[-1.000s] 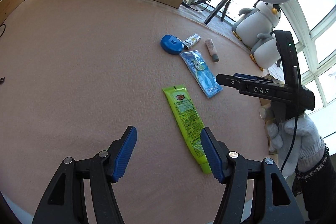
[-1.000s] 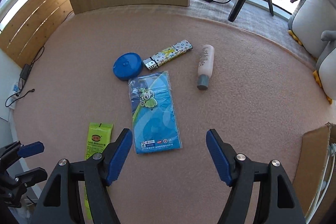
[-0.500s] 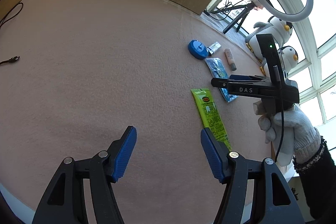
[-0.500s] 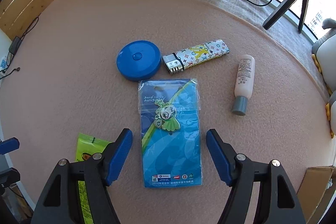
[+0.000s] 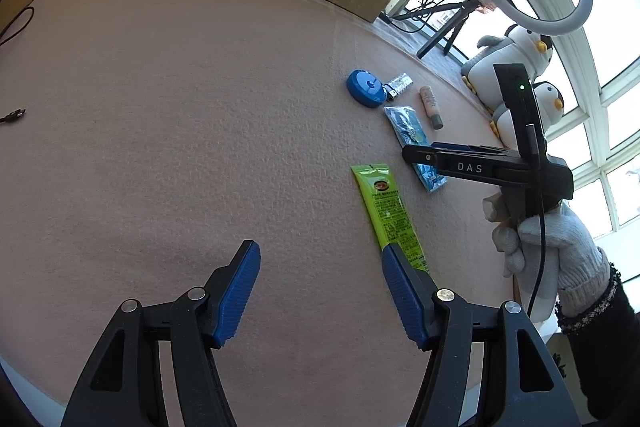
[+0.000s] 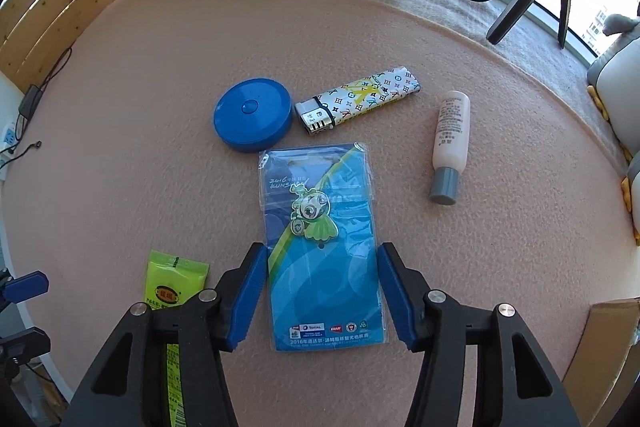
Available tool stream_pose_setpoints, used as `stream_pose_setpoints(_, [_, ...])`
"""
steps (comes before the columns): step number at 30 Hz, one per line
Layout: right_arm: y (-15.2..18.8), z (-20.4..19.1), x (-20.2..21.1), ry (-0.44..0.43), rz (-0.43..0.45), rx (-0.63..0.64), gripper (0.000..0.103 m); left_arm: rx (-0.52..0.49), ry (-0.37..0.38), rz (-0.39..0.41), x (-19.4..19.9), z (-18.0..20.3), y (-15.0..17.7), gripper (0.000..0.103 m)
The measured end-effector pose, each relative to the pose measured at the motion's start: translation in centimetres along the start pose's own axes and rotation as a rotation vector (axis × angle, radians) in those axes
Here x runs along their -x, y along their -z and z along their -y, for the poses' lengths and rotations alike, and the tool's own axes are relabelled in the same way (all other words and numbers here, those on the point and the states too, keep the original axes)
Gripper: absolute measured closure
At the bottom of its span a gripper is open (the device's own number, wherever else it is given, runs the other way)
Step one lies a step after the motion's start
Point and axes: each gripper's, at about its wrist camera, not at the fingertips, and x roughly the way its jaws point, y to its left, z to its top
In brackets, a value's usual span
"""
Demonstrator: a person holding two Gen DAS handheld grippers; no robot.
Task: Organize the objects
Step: 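Close the right tool on the blue card pack and lift it, then carry the blue card pack into the box and open the right tool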
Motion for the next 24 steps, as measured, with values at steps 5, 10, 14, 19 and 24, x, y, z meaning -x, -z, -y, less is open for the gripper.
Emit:
stream_pose_setpoints(5, [1.7,0.5,0.9,-0.012,0.011,-0.028,0.051,-0.008,0.005,-0.008,-0.4,0.6,0.0,0.036])
stream_pose_setpoints(10, [4.1,1.4,2.1,-0.030,0.054,-0.108,0.051,-0.034,0.018,-0.017,-0.9,1.9,-0.2,0.036])
stream_pose_setpoints(14, [6.1,3.2,4.4,-0.050,0.106,-0.180,0.051,-0.061,0.030,-0.031,-1.6,3.3,-0.2,0.036])
stream_pose_setpoints(19, [9.2,5.2,7.7,-0.045,0.174,-0.259,0.051,-0.102,0.048,-0.056,-2.7,5.5,0.1,0.036])
stream_pose_setpoints(24, [12.1,7.7,10.5,-0.013,0.233,-0.333,0.051,-0.141,0.066,-0.080,-3.6,7.4,0.3,0.036])
